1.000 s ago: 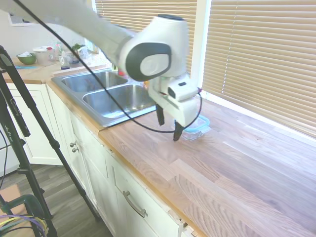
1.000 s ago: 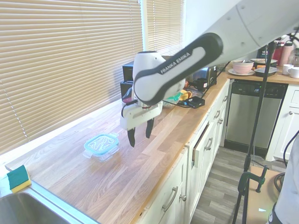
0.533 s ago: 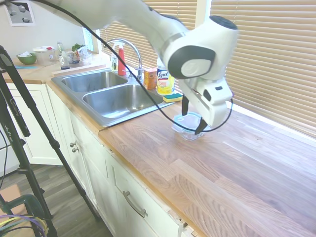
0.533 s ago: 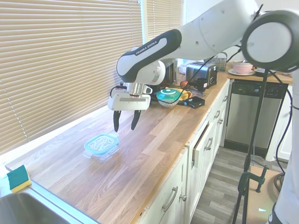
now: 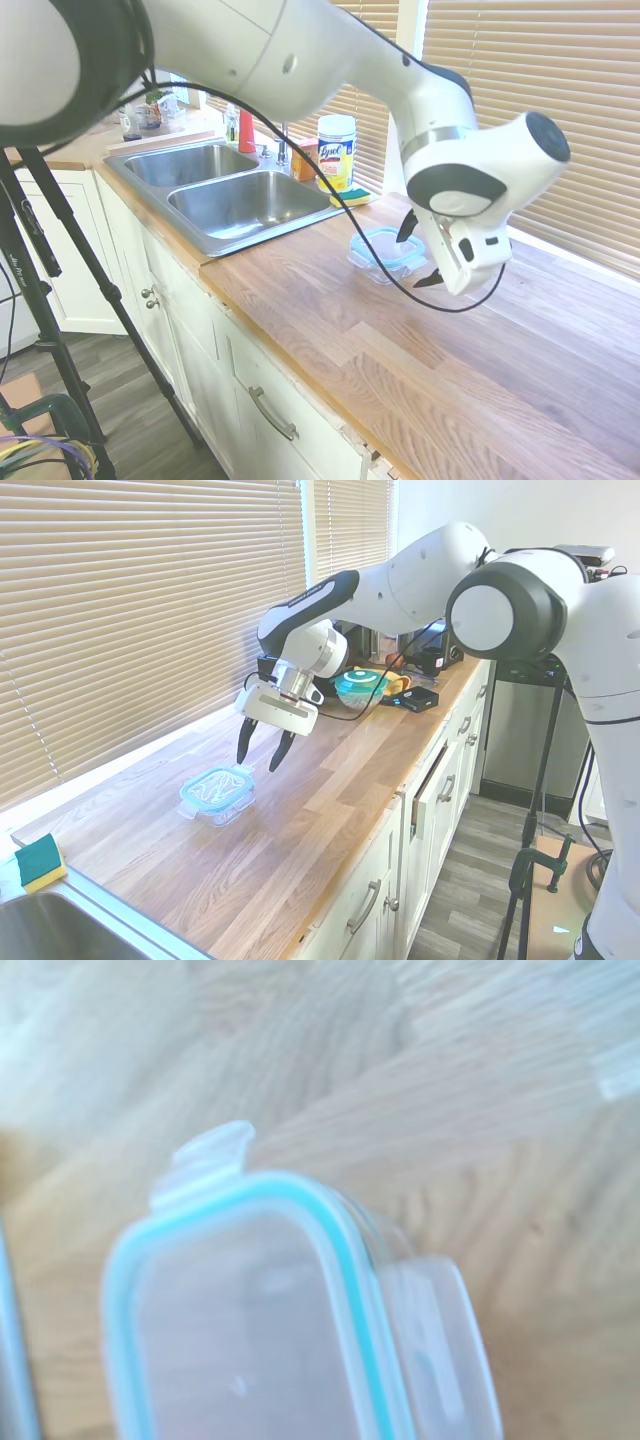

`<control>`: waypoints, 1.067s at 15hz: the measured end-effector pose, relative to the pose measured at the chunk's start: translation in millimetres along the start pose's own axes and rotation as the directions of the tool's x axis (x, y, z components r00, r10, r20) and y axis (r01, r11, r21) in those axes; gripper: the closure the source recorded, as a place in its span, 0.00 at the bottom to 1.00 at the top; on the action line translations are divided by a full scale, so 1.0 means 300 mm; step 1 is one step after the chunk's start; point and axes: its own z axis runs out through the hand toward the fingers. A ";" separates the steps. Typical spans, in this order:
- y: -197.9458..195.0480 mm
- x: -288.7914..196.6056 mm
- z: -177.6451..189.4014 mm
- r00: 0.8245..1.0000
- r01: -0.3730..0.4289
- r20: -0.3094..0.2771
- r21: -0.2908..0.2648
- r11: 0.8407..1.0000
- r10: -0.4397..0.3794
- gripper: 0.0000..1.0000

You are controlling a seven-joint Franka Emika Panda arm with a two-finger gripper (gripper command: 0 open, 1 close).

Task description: Uncover the lid of the food container

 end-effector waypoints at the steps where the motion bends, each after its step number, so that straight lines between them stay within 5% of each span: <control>1: 0.005 0.018 0.005 1.000 0.002 0.022 0.016 1.000 -0.002 0.00; 6: -0.006 0.060 0.048 0.992 0.077 0.088 0.098 0.992 -0.086 0.00; 16: 0.067 0.200 0.106 0.968 0.093 0.214 0.182 0.979 -0.132 0.00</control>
